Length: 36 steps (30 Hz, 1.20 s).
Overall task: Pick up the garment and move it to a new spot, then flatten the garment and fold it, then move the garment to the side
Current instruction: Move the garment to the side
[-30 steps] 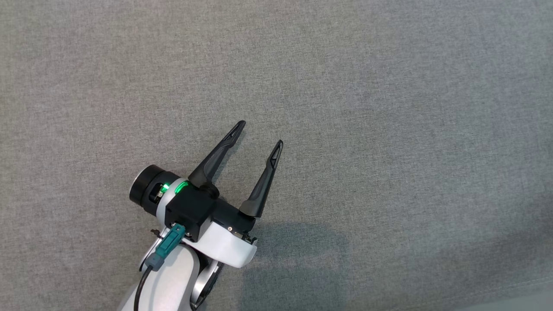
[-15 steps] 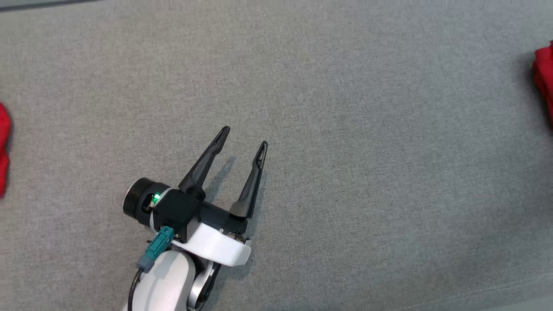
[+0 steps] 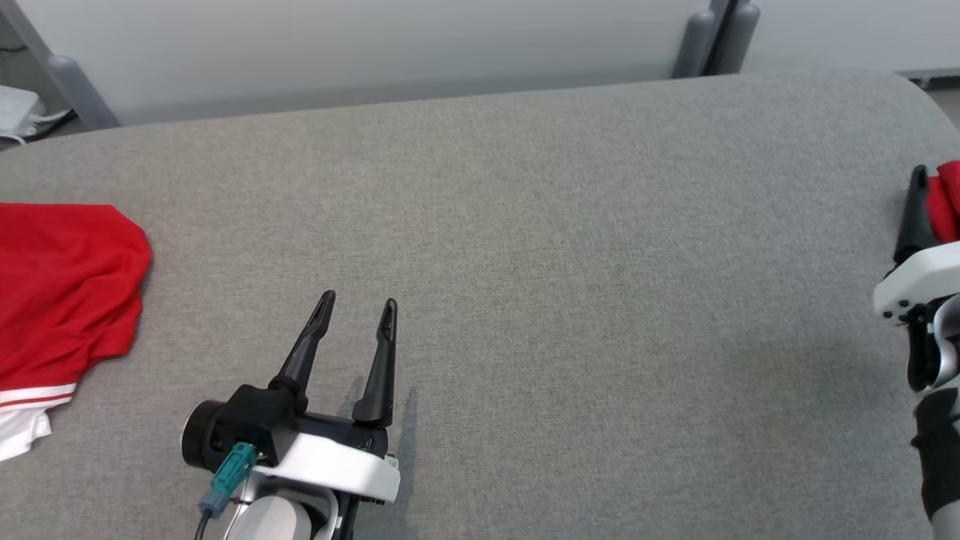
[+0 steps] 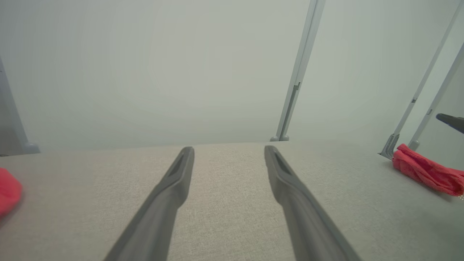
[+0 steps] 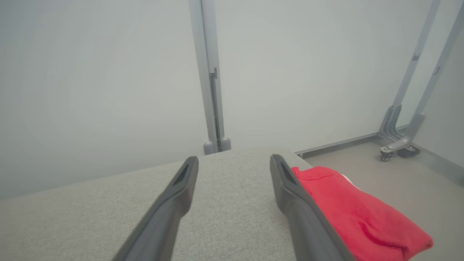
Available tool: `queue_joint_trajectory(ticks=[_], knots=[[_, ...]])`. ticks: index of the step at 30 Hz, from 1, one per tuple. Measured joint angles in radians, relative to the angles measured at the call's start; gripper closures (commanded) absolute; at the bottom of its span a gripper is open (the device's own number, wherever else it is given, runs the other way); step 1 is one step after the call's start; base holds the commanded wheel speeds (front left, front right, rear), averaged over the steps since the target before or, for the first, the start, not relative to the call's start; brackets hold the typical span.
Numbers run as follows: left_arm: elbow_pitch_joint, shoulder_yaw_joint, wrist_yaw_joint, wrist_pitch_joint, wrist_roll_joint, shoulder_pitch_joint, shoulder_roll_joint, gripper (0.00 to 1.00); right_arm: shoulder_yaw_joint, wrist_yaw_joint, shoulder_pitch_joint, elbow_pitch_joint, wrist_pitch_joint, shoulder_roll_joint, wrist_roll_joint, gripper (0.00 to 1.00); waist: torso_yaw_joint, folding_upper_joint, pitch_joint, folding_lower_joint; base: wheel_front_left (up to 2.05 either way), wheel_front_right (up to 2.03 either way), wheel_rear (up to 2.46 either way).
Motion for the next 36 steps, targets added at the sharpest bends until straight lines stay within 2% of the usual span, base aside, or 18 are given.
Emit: queue_joint_trajectory(ticks=[8,17,25,36], knots=[[0.002,0.049,0.006,0.0,-0.022,0.075,-0.002,0.0,0.2,0.0,0.183,-0.174,0.0,0.008,0.104,0.0,0.073,0.0,-0.112,0.0,0.0,0.0,0.0],[0.001,0.1,0.007,0.0,-0.007,0.143,-0.002,0.0,0.3,0.0,0.36,-0.351,0.0,0.016,0.156,0.0,0.149,0.0,-0.197,-0.0001,0.0,0.0,0.0],[-0.061,0.146,0.004,0.0,0.008,0.205,-0.003,0.0,0.306,0.0,0.52,-0.508,0.0,0.054,0.157,0.0,0.17,0.0,-0.238,0.0,0.0,0.0,0.0],[-0.094,0.171,-0.021,0.0,0.034,0.248,-0.005,0.0,0.31,0.0,0.698,-0.678,0.0,0.097,0.16,0.0,0.157,0.0,-0.263,0.0,0.0,0.0,0.0]])
